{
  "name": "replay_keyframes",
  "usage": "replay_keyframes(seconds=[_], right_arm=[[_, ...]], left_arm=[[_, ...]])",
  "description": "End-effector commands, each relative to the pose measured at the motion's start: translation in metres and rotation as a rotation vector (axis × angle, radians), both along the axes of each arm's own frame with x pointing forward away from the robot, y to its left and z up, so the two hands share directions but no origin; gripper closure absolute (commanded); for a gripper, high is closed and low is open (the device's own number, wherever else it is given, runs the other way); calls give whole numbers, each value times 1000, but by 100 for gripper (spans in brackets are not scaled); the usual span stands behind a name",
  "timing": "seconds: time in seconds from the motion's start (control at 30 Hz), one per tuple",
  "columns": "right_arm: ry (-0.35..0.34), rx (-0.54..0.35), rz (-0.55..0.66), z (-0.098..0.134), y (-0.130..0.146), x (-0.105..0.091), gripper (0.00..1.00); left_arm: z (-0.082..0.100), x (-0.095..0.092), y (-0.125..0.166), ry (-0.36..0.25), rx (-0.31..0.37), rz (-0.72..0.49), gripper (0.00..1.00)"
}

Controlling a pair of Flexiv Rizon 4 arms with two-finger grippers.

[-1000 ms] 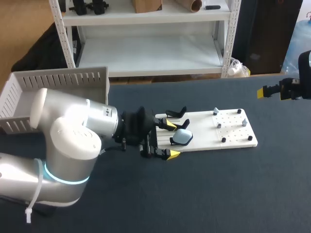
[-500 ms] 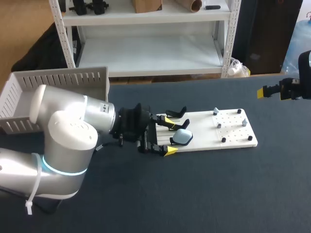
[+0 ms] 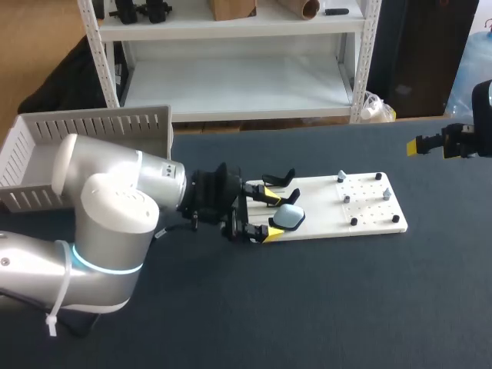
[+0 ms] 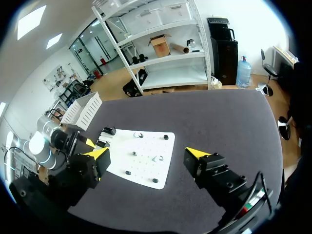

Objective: Pick up each earbud case from the left stands, insert the matching earbuds, close the lid, and place the case in the box.

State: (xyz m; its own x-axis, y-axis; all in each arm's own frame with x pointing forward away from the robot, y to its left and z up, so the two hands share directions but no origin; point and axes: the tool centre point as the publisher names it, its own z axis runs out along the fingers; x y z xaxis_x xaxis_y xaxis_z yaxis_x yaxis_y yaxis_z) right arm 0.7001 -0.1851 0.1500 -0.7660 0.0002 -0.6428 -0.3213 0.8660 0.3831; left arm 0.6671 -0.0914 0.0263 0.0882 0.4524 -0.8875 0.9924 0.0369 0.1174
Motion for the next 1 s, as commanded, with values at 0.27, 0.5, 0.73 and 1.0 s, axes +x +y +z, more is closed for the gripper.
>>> replay_keyframes(seconds=[0.27, 0.5, 0.73, 1.0], right_arm=[[0, 0, 0, 0, 0, 0, 0], [0, 0, 0, 0, 0, 0, 0], [0, 0, 0, 0, 0, 0, 0], [0, 0, 0, 0, 0, 0, 0]], left_arm=[[-4, 4, -3, 8, -8, 1, 40], [-4, 5, -5, 12, -2, -4, 43], [-4, 7, -7, 15, 6, -7, 48], [-3, 8, -10, 18, 15, -13, 53]])
